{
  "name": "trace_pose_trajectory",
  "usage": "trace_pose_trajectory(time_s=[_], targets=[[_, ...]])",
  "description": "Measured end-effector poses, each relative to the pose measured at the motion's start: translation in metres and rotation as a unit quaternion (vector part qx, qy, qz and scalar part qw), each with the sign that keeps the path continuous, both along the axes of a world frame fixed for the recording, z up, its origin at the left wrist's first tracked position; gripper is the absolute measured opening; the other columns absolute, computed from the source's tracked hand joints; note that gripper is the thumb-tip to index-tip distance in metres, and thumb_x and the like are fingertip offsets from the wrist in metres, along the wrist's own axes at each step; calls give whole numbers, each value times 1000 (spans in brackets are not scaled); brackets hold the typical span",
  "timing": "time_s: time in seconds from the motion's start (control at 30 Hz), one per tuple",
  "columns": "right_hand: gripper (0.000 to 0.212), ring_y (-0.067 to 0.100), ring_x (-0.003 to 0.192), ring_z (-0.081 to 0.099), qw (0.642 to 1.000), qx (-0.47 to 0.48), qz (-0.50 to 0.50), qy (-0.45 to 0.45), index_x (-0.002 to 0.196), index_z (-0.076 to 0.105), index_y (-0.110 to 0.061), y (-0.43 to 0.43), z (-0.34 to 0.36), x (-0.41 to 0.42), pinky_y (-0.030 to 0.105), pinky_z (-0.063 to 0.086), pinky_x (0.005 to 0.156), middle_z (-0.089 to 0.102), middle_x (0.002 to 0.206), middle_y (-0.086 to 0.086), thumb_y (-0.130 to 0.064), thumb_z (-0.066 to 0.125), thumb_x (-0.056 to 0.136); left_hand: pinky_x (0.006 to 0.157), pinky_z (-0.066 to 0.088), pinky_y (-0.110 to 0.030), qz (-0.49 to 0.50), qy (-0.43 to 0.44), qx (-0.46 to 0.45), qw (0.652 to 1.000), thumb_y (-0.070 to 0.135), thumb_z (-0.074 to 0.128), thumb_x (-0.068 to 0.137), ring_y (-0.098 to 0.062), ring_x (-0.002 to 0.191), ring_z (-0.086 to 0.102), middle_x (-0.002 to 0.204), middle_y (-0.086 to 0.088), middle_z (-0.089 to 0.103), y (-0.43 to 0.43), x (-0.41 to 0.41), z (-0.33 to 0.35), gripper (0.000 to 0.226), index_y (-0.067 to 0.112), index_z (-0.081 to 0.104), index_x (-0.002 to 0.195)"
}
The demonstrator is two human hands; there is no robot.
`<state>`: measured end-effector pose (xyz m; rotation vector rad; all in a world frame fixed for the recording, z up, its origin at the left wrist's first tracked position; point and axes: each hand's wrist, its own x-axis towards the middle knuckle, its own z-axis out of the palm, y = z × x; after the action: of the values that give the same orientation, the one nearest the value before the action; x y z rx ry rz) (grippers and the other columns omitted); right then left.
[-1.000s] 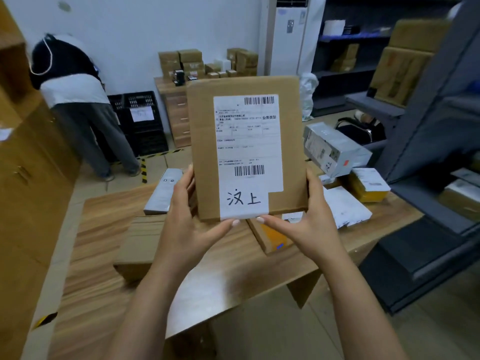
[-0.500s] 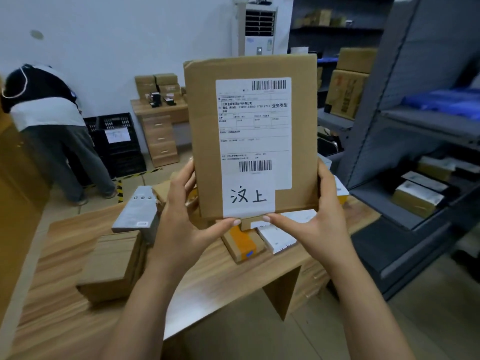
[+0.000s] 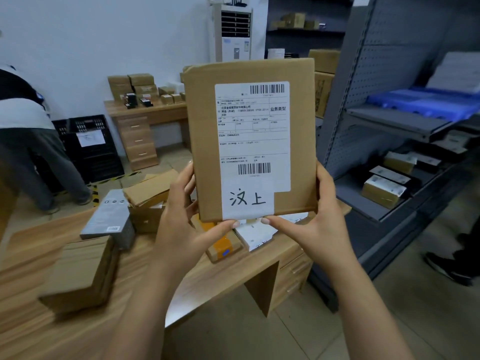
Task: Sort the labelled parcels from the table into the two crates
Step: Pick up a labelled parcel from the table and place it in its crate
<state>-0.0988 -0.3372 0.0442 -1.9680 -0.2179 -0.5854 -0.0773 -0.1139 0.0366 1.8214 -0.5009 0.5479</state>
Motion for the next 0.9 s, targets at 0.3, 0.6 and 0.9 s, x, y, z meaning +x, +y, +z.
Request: trace_pose_trajectory(time_s=[0.3,0.6,0.9], targets=[[109,-24,122,32,1000,-1,-8,-1,140,17,-48,-13,-7,-6,-5,29,92,33,133,-41,-36,90,61,95,51,-49,-17,23,-1,1000,26,87,60,-10,137,38,147,19,38,-12,-1,-8,111,30,22,150],[113,-18,127,34,1000,1,-14,10,150,22,-35,-18,-16,-8,-4,30,93,35,140,-33,-35,92,61,99,48,-49,-42,59,-12,997,29,88,60,-8,138,37,146,16,41,-15,2,-15,111,39,22,148],[112,-15,128,36,998,12,-55,27,147,22,-40,-8,-24,-6,2,32,100,37,133,-43,-31,92,61,99,49,-25,-74,90,4,993,17,89,62,1,135,36,145,22,40,-12,24,-26,111,47,22,145]])
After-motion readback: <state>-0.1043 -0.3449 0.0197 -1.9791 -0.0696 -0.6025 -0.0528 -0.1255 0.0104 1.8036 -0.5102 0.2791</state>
